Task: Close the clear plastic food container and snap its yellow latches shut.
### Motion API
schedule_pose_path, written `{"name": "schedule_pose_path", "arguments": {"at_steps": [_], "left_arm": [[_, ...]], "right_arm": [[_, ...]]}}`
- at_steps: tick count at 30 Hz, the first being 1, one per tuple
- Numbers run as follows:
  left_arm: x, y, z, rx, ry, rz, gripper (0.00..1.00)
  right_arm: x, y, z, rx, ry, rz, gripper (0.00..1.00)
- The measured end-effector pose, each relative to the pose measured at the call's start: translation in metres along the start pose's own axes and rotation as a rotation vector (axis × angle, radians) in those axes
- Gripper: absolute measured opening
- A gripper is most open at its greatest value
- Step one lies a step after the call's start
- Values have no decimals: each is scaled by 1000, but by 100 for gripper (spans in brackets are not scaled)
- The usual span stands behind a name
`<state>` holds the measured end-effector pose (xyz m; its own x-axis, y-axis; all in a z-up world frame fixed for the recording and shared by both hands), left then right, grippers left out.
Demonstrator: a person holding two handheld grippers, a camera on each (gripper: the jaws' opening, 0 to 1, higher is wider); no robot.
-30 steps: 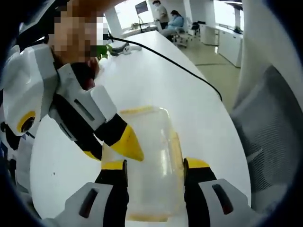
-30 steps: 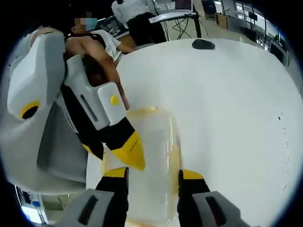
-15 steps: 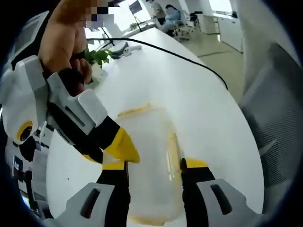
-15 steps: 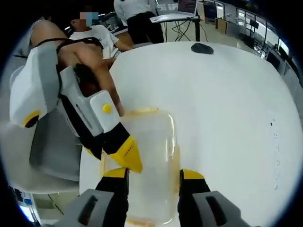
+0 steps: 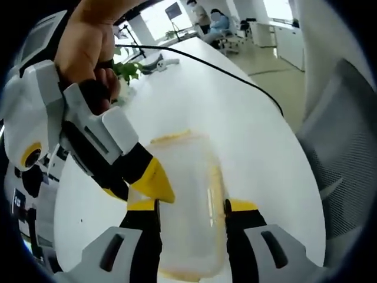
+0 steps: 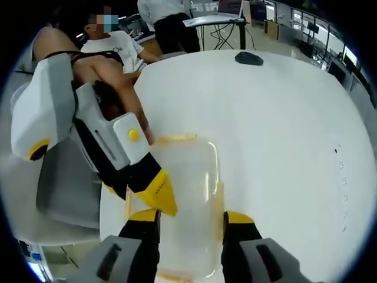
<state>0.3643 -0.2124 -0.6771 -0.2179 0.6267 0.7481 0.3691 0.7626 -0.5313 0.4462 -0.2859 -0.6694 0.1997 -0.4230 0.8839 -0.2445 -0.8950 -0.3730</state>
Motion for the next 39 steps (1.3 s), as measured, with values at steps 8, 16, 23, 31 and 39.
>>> {"name": "schedule_pose_path", "arguments": {"at_steps": [8, 16, 23, 31, 39], "left_arm": [[3, -2, -5, 125, 35, 67, 41], [5, -2, -7, 156, 82, 82, 45], [18, 2, -18, 223, 65, 110, 48], [35, 11, -30, 276, 50, 141, 61], [40, 24, -28, 293, 98, 97, 75]], "right_arm": [[4, 6, -5, -48, 56, 102, 41], [14, 9, -15, -29, 101, 150, 46], [23, 9, -28, -22, 129, 228, 54], [22, 22, -41, -8, 139, 241, 64], [21, 32, -50, 35, 153, 232, 80]]}}
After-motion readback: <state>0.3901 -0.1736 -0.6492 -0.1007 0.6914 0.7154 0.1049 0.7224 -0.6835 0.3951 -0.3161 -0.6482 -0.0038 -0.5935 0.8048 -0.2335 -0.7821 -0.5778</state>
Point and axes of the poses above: the point that each gripper's makers call its tool centre point, and the gripper's own axes: x roughly backward along the fingers, z roughly to its right, y roughly out of its underside, the point moved 8 cm from there along x, roughly backward along the fingers, and after that the axes turned 7 degrees about -x, right-handed, at the moved point
